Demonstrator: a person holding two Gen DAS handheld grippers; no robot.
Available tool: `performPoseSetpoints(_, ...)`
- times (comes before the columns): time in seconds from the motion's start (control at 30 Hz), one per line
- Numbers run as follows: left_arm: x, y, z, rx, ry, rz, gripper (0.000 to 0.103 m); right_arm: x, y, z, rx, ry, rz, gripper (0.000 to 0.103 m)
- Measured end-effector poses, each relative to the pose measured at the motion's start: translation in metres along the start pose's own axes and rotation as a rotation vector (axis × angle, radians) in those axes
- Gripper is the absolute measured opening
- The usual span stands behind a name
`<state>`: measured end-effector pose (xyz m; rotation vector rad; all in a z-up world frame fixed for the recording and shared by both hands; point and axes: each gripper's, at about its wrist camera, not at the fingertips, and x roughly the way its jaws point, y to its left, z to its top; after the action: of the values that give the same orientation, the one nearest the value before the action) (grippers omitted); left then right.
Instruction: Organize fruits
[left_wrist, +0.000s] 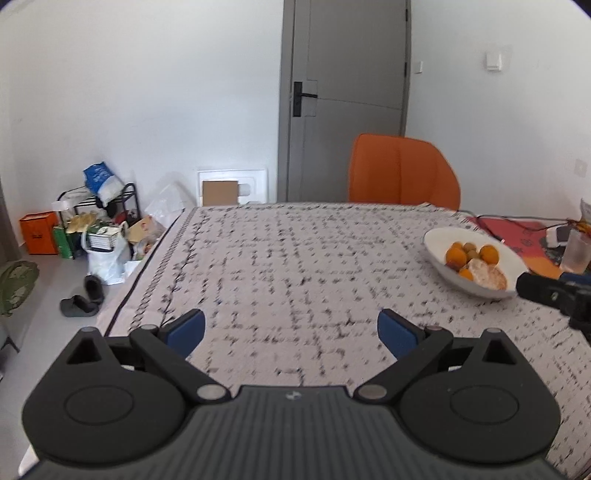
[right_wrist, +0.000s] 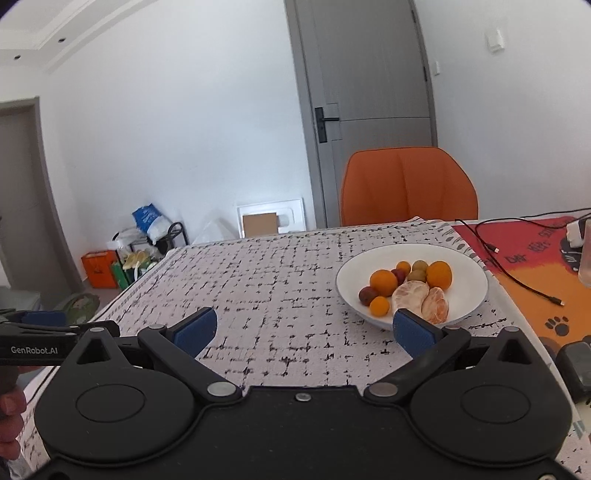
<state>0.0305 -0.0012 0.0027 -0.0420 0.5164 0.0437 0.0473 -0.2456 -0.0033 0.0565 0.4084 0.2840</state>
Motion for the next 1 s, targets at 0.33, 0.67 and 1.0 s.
performPoseSetpoints(0.33,-0.010,0.009,-0.020,-0.001,0.021,0.026,0.099,-0.005,0.004,-0.017,0.007,0.035,-0.009,0.103)
performPoseSetpoints(0.67,-0.013,0.003,-0.021,0.012,0.010,0.020,0.099,-0.010,0.004,-0.023,-0.005,0.036,-0.002,0.103)
performPoseSetpoints(1.0,-0.012,0.003,-0.021,0.007,0.013,0.021,0.099,-0.010,0.005,-0.020,-0.012,0.039,0.015,0.103)
